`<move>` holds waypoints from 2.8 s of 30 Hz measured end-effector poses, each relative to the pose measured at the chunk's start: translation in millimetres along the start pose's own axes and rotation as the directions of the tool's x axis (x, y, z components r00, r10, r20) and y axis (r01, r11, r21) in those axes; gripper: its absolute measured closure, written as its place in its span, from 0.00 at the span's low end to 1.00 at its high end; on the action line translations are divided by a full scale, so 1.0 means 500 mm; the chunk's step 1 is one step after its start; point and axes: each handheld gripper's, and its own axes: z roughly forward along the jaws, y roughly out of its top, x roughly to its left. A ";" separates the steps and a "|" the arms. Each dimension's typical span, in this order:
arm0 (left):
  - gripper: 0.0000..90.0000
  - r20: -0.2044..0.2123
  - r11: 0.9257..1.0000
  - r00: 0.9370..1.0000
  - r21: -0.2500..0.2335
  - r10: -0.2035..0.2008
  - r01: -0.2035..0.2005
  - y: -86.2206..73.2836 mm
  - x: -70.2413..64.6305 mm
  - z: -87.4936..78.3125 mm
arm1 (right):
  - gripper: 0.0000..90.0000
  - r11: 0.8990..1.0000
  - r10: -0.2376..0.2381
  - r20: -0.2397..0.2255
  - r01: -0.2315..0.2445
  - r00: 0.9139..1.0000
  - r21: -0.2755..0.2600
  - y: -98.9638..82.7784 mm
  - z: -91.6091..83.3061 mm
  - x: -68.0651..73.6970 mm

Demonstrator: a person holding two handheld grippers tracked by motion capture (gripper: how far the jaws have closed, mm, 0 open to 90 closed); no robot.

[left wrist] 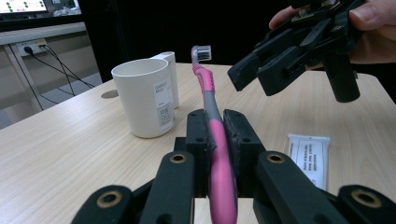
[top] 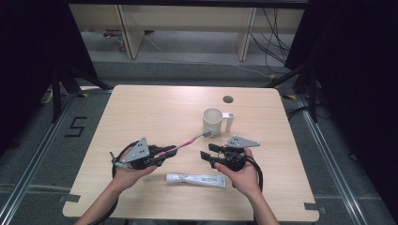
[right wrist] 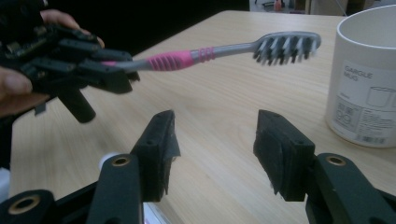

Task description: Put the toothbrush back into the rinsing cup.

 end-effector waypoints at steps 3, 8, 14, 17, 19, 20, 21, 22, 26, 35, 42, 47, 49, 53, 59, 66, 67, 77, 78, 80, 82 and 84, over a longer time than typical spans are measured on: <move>0.89 -0.008 1.000 1.000 -0.008 -0.003 0.003 0.000 0.000 0.001 | 0.50 0.994 0.097 -0.033 -0.098 0.995 -0.044 0.001 0.010 0.003; 0.89 -0.013 1.000 1.000 -0.008 0.004 -0.004 0.001 0.000 0.002 | 0.50 0.988 0.124 -0.070 -0.129 0.990 -0.080 0.007 0.026 0.006; 0.89 -0.012 1.000 1.000 -0.021 -0.002 0.002 0.001 -0.002 0.005 | 0.49 0.978 0.177 -0.101 -0.187 0.979 -0.093 0.019 0.040 0.008; 0.89 -0.011 1.000 1.000 -0.018 0.006 -0.006 0.001 -0.002 0.006 | 0.49 0.976 0.184 -0.107 -0.194 0.977 -0.098 0.018 0.048 0.004; 0.89 -0.010 1.000 1.000 -0.018 0.005 -0.005 0.001 -0.003 0.007 | 0.49 0.972 0.201 -0.117 -0.212 0.973 -0.098 0.019 0.052 0.005; 0.89 -0.010 1.000 1.000 -0.020 0.003 -0.004 0.001 -0.004 0.008 | 0.49 0.972 0.204 -0.111 -0.215 0.973 -0.097 0.019 0.054 0.004; 0.89 -0.011 1.000 1.000 -0.017 0.011 -0.011 0.002 -0.004 0.009 | 0.49 0.970 0.209 -0.117 -0.221 0.971 -0.100 0.020 0.056 0.005; 0.89 -0.010 1.000 1.000 -0.020 0.009 -0.009 0.003 -0.005 0.009 | 0.49 0.968 0.214 -0.129 -0.228 0.968 -0.108 0.022 0.058 0.005; 0.89 -0.016 1.000 1.000 -0.012 0.022 -0.022 0.005 -0.008 0.013 | 0.48 0.966 0.223 -0.122 -0.236 0.967 -0.108 0.025 0.064 0.004; 0.89 -0.017 0.999 0.999 0.005 0.031 -0.031 0.003 -0.020 0.028 | 0.52 0.963 0.232 -0.131 -0.247 0.964 -0.110 0.034 0.078 0.005; 0.89 -0.021 0.999 0.999 0.030 0.043 -0.043 0.002 -0.026 0.041 | 0.69 0.942 0.290 -0.131 -0.307 0.948 -0.136 0.040 0.071 -0.002; 0.86 -0.015 0.996 0.998 0.073 0.055 -0.054 -0.001 -0.035 0.057 | 0.88 0.927 0.308 -0.171 -0.336 0.936 -0.167 0.051 0.060 0.001; 0.82 -0.017 0.996 0.998 0.077 0.056 -0.054 -0.001 -0.039 0.066 | 0.89 0.936 0.281 -0.158 -0.307 0.947 -0.173 0.059 0.056 0.008; 0.63 -0.047 0.991 0.997 0.126 0.055 -0.049 0.002 -0.042 0.071 | 0.90 0.962 0.199 -0.087 -0.212 0.976 -0.171 0.077 0.048 0.019; 0.59 -0.061 0.990 0.996 0.129 0.062 -0.054 0.009 -0.043 0.056 | 0.90 0.991 0.044 0.066 -0.035 0.997 -0.130 0.102 0.033 0.031; 0.55 -0.060 0.990 0.997 0.136 0.052 -0.044 0.011 -0.044 0.045 | 0.90 0.993 -0.055 0.173 0.071 0.983 -0.090 0.113 0.022 0.036; 0.55 -0.057 0.990 0.997 0.136 0.047 -0.038 0.011 -0.044 0.044 | 0.90 0.991 -0.070 0.184 0.089 0.980 -0.101 0.113 0.021 0.034; 0.51 -0.081 0.992 0.997 0.129 0.017 -0.006 0.005 -0.043 0.022 | 0.90 0.988 -0.087 0.251 0.115 0.964 -0.099 0.128 -0.015 0.015; 0.51 -0.085 0.992 0.996 0.124 0.013 -0.003 0.004 -0.043 0.021 | 0.90 0.989 -0.082 0.262 0.110 0.962 -0.094 0.130 -0.019 0.014; 0.51 -0.091 0.992 0.996 0.128 0.015 -0.003 0.003 -0.042 0.015 | 0.90 0.989 -0.085 0.269 0.115 0.959 -0.097 0.134 -0.027 0.009; 0.50 -0.091 0.992 0.996 0.123 0.016 -0.004 0.001 -0.041 0.011 | 0.90 0.987 -0.089 0.287 0.124 0.954 -0.105 0.138 -0.034 0.004; 0.50 -0.104 0.992 0.994 0.126 0.014 -0.001 -0.001 -0.039 0.004 | 0.90 0.987 -0.092 0.295 0.127 0.951 -0.103 0.142 -0.041 0.000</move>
